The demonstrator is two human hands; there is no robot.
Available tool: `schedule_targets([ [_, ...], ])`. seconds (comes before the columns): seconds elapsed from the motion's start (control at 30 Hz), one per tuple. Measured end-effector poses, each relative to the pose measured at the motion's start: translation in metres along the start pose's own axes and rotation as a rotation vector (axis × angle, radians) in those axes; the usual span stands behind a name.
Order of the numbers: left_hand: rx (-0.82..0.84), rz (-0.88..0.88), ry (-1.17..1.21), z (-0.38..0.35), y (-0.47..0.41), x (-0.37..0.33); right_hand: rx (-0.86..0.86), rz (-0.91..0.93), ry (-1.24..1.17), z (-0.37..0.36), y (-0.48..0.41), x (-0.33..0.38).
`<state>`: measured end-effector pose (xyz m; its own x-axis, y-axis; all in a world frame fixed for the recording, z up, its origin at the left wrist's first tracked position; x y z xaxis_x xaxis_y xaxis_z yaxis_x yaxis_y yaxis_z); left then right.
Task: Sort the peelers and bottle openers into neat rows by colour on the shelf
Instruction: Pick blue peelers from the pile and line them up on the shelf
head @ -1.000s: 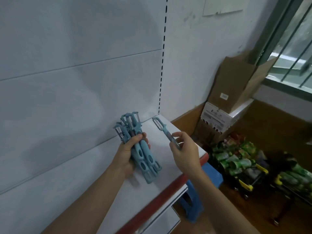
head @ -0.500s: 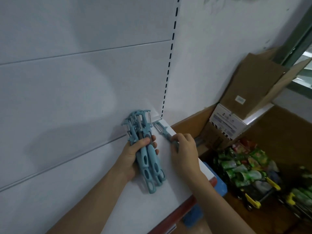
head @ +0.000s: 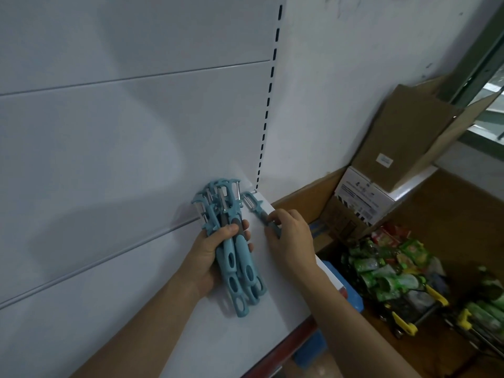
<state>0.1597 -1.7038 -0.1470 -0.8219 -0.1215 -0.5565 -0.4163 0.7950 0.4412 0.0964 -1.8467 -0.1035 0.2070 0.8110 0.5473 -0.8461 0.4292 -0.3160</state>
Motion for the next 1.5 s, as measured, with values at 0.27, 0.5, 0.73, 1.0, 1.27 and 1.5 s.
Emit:
schedule_targets([
  [0.27, -0.030, 0.002, -0.001, 0.002, 0.002, 0.000, -0.033, -0.032, -0.051, -0.006, -0.001, -0.014],
  [0.5, -0.060, -0.010, -0.019, 0.003, 0.004, -0.002, -0.216, 0.007, -0.076, 0.020, 0.006, 0.002],
  [0.73, -0.123, -0.117, -0.072, -0.005, 0.013, -0.012, 0.083, 0.016, -0.562, 0.005, 0.020, 0.052],
  [1.0, -0.197, -0.062, -0.079, 0.023, 0.022, -0.009, -0.162, -0.100, -0.555, 0.028, 0.019, 0.025],
  [1.27, -0.148, -0.063, -0.068, 0.022, 0.025, -0.009, -0.205, -0.109, -0.319, 0.033, 0.008, 0.020],
  [1.5, -0.122, -0.053, -0.070, 0.023, 0.026, -0.010, -0.071, 0.007, -0.098, 0.014, -0.001, 0.028],
])
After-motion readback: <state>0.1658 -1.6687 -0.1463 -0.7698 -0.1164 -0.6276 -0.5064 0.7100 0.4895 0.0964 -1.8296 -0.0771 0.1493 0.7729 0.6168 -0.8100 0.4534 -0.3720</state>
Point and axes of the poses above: each hand's wrist, its own y-axis away from the middle knuckle, its own z-axis out of the back of the hand, x = y × z, the point moved 10 cm from there along -y, towards the middle knuckle, and after that the axes turned 13 degrees about z, right-handed, at the moved point
